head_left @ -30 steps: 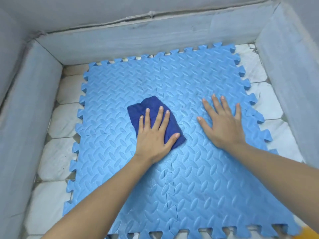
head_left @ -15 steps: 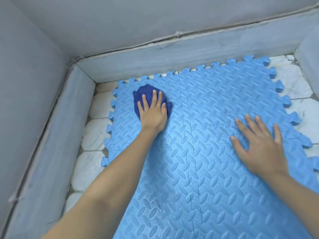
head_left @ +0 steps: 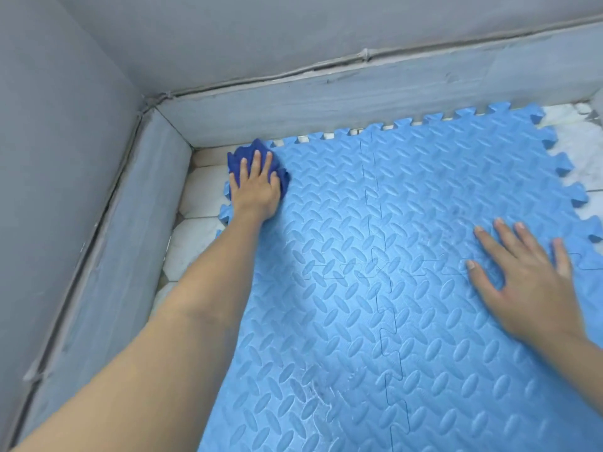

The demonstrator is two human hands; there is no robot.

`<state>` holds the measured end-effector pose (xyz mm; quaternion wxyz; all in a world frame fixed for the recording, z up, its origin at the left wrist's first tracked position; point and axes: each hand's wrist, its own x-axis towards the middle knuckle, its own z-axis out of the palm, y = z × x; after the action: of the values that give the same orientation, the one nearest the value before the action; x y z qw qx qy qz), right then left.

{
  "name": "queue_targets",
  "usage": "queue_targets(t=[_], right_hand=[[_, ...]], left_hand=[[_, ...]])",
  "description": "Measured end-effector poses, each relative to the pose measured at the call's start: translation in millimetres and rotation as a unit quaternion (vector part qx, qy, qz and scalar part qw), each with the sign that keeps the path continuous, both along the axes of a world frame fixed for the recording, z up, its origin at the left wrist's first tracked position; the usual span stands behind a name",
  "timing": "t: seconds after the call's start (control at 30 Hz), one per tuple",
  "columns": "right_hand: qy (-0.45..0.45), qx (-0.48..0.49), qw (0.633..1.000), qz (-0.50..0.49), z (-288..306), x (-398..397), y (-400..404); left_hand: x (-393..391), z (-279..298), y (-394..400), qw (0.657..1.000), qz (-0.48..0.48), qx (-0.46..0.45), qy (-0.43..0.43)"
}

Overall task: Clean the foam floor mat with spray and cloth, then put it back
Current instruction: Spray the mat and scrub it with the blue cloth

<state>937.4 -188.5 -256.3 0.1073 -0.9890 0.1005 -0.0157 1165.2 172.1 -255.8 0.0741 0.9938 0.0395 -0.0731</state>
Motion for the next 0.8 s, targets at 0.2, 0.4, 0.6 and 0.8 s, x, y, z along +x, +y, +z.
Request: queue_targets(t=[0.2, 0.4, 0.6, 0.8], right_hand=[[0.003, -0.007, 1.0, 0.004, -0.1, 0.2, -1.7], [0.004, -0.001, 1.0, -0.004, -0.7, 0.2, -1.0], [0.0, -0.002, 1.0, -0.001, -2.1, -1.4, 0.6], [-0.012, -0.008, 1.0, 0.001, -3.6, -1.5, -2.5]], left_hand=[[-54.5, -0.9, -35.0, 0.992, -0.123, -0.011, -0.028], [-51.2, 1.0, -111.4, 0.944, -0.329, -0.038, -0.003], [-0.1, -2.1, -5.6, 1.0, -0.01, -0.011, -0.004], [-118.2, 5.8, -37.8, 0.984, -0.176, -0.013, -0.016]])
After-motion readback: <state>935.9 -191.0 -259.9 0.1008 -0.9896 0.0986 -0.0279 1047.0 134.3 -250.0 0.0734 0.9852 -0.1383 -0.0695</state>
